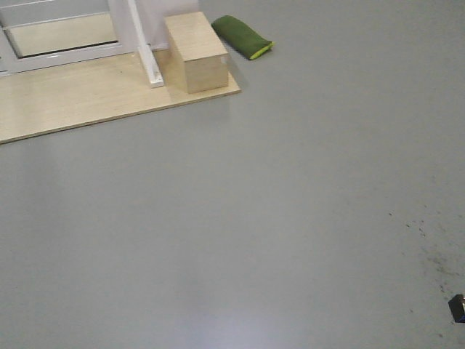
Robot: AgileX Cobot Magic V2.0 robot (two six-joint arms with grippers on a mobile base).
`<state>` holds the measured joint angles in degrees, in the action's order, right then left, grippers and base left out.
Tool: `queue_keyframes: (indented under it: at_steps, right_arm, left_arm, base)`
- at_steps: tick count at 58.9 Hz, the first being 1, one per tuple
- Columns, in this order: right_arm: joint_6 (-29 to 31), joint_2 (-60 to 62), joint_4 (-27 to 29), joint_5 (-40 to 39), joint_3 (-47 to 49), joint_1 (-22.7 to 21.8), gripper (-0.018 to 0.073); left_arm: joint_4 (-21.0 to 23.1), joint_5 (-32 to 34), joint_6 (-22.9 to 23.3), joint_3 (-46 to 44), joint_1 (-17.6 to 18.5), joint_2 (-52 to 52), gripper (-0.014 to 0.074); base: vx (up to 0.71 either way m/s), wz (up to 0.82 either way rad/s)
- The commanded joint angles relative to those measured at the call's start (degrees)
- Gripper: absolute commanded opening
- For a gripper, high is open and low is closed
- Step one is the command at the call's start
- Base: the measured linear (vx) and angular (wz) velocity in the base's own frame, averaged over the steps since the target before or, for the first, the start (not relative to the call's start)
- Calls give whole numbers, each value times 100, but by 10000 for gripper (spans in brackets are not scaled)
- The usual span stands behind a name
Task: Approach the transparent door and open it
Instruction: 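Drive forward up to the white-framed sliding glass door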
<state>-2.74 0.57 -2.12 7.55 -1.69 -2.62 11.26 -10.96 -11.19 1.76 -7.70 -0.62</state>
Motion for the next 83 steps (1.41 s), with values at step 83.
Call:
queue_keyframes:
  at_steps: [83]
  right_arm:
    - [39, 90, -29, -484, -28, -22, -6]
  left_arm:
    - [66, 458, 15, 94, 31, -83, -6]
  base:
    - [37, 33]
